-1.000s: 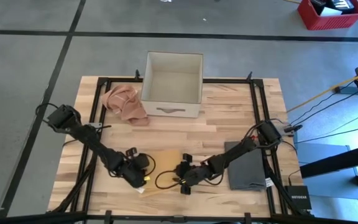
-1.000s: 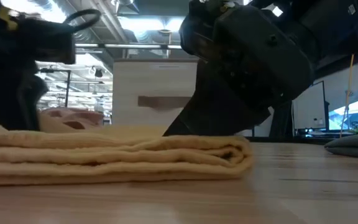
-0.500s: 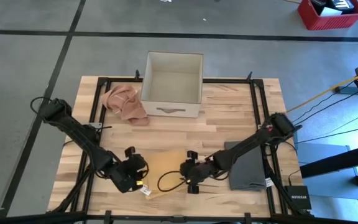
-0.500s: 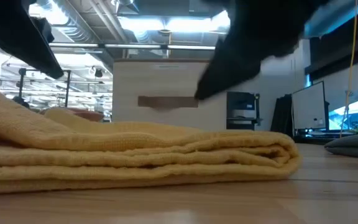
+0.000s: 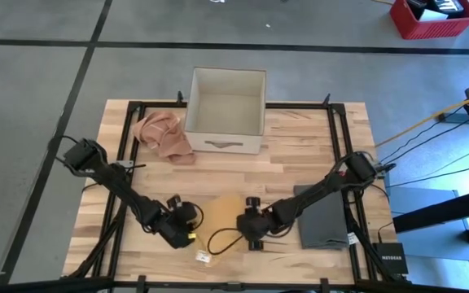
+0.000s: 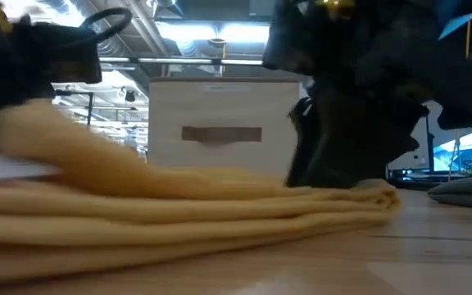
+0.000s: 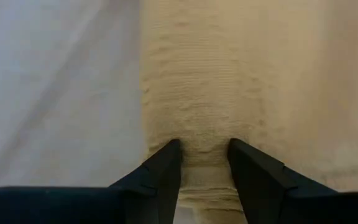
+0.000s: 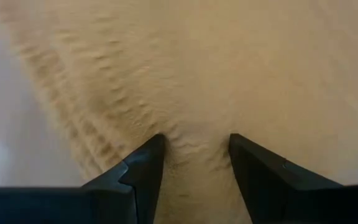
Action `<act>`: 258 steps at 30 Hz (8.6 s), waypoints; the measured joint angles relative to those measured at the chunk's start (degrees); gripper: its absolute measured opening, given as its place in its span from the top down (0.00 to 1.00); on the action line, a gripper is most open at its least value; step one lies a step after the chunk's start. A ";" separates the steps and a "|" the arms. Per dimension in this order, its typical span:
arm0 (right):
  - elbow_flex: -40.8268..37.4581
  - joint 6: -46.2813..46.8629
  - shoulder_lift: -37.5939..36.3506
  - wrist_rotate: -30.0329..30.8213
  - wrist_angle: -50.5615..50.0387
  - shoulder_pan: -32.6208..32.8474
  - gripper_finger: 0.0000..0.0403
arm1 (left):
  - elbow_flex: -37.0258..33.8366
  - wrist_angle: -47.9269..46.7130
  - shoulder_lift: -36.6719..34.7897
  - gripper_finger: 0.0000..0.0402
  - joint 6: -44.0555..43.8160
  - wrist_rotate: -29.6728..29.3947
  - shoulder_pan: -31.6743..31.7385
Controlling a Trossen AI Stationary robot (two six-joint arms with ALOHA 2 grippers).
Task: Fold towel
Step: Move the orange towel to the top right of the table, then fold the brown towel
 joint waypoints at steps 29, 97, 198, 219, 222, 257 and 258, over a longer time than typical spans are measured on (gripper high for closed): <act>-5.92 5.06 -8.99 -2.61 -16.44 -2.25 0.53 | 1.61 12.04 -5.55 0.67 17.43 -3.87 -0.59; -14.96 18.84 -15.48 18.97 -31.90 -2.28 0.53 | 1.56 11.27 -5.46 0.67 15.08 -6.34 -2.00; -13.94 5.43 -11.74 15.39 17.23 12.61 0.53 | 6.83 -16.19 -27.31 0.99 13.66 3.55 7.25; -13.94 11.12 -11.77 11.13 19.73 12.52 0.53 | 6.37 26.44 -3.88 0.97 31.13 1.18 10.15; -13.62 9.51 -12.41 13.02 19.71 12.12 0.53 | 6.37 26.07 -3.26 0.98 30.50 6.33 12.15; -2.38 0.81 -6.32 18.48 15.89 4.69 0.97 | 8.36 28.77 -4.20 0.97 37.59 14.42 13.96; -2.38 0.67 -6.56 18.18 15.75 4.72 0.97 | 8.36 29.95 -4.17 0.96 37.61 14.42 14.00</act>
